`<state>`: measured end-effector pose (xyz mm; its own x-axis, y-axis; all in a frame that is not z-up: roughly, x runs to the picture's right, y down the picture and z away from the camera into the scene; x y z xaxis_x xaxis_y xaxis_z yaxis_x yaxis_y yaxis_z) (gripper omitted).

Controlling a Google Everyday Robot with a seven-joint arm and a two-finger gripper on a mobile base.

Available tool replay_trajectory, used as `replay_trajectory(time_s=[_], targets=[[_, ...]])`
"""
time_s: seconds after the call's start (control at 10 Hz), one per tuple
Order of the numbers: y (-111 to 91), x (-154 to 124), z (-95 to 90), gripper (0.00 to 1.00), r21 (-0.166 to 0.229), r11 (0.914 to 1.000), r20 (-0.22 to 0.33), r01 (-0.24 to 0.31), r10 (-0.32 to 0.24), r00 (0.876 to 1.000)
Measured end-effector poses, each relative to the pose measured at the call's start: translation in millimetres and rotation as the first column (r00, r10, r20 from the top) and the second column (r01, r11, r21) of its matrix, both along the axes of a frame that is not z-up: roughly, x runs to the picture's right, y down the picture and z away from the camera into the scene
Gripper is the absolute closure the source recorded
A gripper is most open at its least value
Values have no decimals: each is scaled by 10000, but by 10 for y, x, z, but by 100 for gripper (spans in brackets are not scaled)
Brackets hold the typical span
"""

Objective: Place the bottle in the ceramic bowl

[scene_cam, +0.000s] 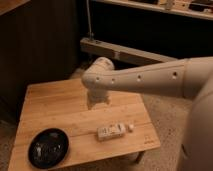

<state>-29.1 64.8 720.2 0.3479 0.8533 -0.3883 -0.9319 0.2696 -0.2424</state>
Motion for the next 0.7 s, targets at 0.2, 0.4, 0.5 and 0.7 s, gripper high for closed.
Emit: replay_trajectory(time_s=[0.2,0.4,0.5,0.7], targets=[[-114,270,10,35,874,9925,882,859,-936,9917],[-153,369,11,35,1223,9856,1119,1165,-1303,9851],[-161,382,11,35,1290,9839,1187,1234,-1389,9832],[-185,312,-16,35,1491,9793,1706,1366,-1615,9720]])
